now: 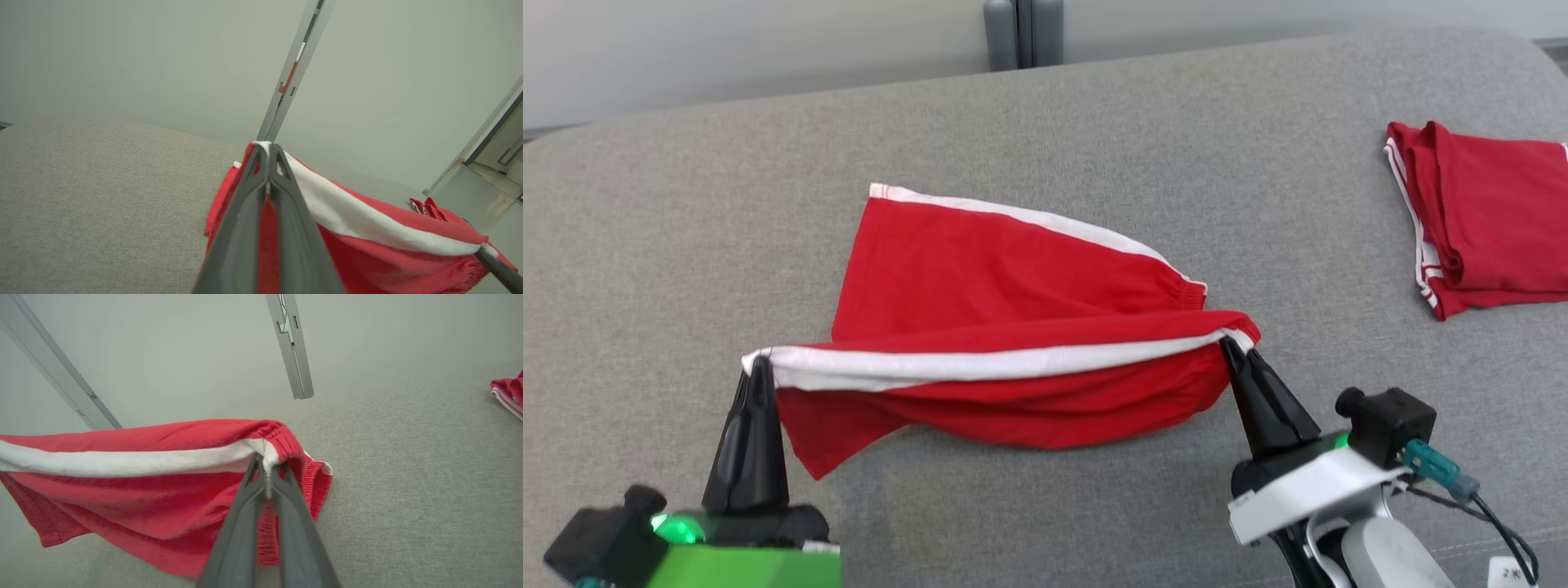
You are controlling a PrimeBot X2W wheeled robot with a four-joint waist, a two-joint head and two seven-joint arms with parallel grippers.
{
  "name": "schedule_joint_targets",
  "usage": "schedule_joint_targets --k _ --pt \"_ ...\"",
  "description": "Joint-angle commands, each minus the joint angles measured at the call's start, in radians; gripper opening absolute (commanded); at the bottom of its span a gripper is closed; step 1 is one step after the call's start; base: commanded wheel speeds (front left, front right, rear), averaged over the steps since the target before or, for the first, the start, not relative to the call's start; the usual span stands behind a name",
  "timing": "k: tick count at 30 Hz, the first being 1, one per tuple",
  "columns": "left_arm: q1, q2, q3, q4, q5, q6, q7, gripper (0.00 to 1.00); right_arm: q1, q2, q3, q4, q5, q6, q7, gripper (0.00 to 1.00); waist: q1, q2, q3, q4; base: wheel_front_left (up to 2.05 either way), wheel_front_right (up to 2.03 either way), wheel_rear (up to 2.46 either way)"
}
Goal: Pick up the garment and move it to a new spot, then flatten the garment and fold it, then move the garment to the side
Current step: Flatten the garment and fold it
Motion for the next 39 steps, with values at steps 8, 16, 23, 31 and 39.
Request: schedule_joint_targets --k 8,16,23,31,39 --pt "-0.29 0.037 -0.011 0.254 0.021 -0.049 0.014 0.0 -0.156 0.014 -0.014 0.136 0.008 -0.001 -0.039 0.0 0.0 0.0 0.137 -0.019 0.0 0.0 0.0" --pt "-0.596 0.045 -0.037 0.533 0.043 -0.077 0.023 0.0 -0.301 0.022 -0.022 0.251 0.012 -0.001 -0.063 0.0 0.0 0.0 0.25 -0.046 0.0 0.0 0.0" --pt "-0.771 0.05 -0.054 0.745 0.087 -0.052 0.03 0.0 -0.396 0.023 0.029 0.336 0.046 -0.001 -0.075 0.0 0.0 0.0 0.302 -0.06 0.0 0.0 0.0" --pt "-0.869 0.049 -0.071 0.871 0.101 -0.051 0.012 0.0 -0.433 0.023 0.057 0.373 0.071 -0.001 -0.077 0.22 0.0 0.0 0.305 -0.07 0.0 0.0 0.0" --pt "-0.911 0.036 -0.092 0.932 0.114 -0.064 -0.028 1.0 -0.417 0.022 0.051 0.335 0.058 -0.001 -0.078 1.0 0.0 0.0 0.288 -0.07 0.0 0.0 0.0"
